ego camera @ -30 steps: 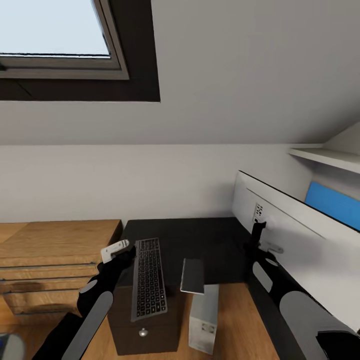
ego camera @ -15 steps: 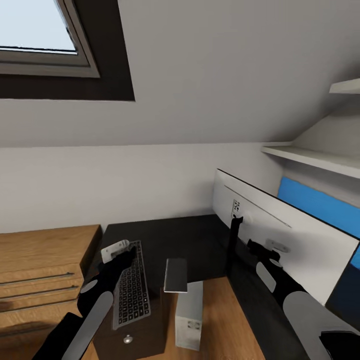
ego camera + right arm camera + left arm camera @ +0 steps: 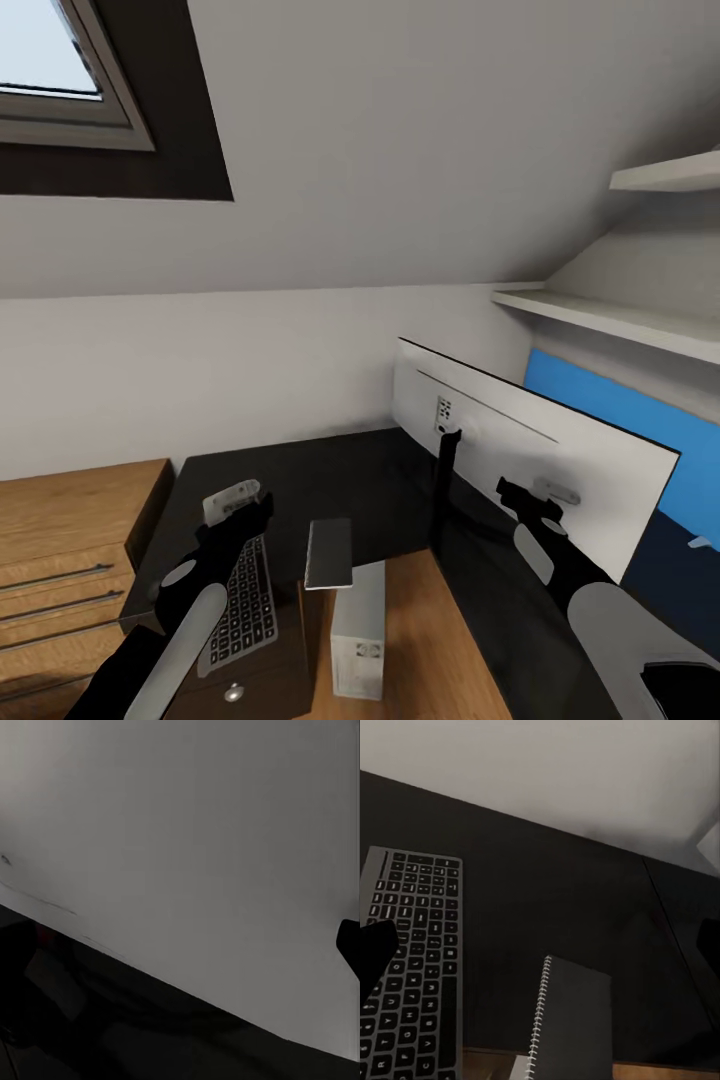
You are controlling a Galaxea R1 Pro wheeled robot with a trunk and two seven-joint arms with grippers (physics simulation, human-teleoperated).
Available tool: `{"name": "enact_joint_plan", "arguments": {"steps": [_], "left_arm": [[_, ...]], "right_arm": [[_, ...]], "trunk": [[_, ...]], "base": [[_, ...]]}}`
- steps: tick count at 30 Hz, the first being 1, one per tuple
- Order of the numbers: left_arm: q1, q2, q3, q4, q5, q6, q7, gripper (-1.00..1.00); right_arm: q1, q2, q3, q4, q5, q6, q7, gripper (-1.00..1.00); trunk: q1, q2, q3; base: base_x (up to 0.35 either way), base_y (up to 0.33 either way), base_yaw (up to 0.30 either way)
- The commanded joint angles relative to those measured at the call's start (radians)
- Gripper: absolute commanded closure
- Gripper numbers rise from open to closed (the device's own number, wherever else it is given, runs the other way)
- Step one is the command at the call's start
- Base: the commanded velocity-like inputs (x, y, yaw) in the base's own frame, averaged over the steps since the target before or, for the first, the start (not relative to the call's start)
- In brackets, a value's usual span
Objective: In the bedroom, organize the workspace by keeping the computer under the desk, ensuring the monitor is on the desk, placing the keyboard on the desk next to the monitor, placing the mouse on the desk next to the keyboard, moving the folder from the swivel chair onto the desk next to the mouse, stacking the notebook on top of the folder with the pen on top of the notebook, and positioning the swivel chair next to the desk.
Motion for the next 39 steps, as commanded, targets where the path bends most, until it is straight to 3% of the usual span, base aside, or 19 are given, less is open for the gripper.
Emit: {"name": "enact_joint_plan", "arguments": {"steps": [1, 12, 17, 39], "left_arm": [[-0.001, 0.001, -0.002, -0.002, 0.006, 0.002, 0.008, -1.00], [-0.001, 0.001, -0.011, -0.002, 0.003, 0.002, 0.007, -1.00], [-0.001, 0.001, -0.039, -0.002, 0.000, 0.002, 0.008, -1.00], [-0.001, 0.001, -0.051, -0.002, 0.000, 0.002, 0.008, -1.00]], "right_arm": [[-0.001, -0.001, 0.006, 0.000, -0.009, -0.005, -0.004, -1.00], [-0.001, -0.001, 0.006, 0.001, -0.007, -0.005, -0.004, -1.00], [-0.001, -0.001, 0.006, 0.001, -0.007, -0.005, -0.005, -1.00], [-0.001, -0.001, 0.007, 0.001, -0.007, -0.005, -0.005, -1.00]], "trunk": [[0.000, -0.002, -0.002], [0.000, -0.002, -0.002], [0.000, -0.002, -0.002], [0.000, -0.002, -0.002]], "base": [[0.010, 0.000, -0.010], [0.115, 0.000, 0.000], [0.100, -0.007, 0.000], [0.096, -0.035, 0.000]]}}
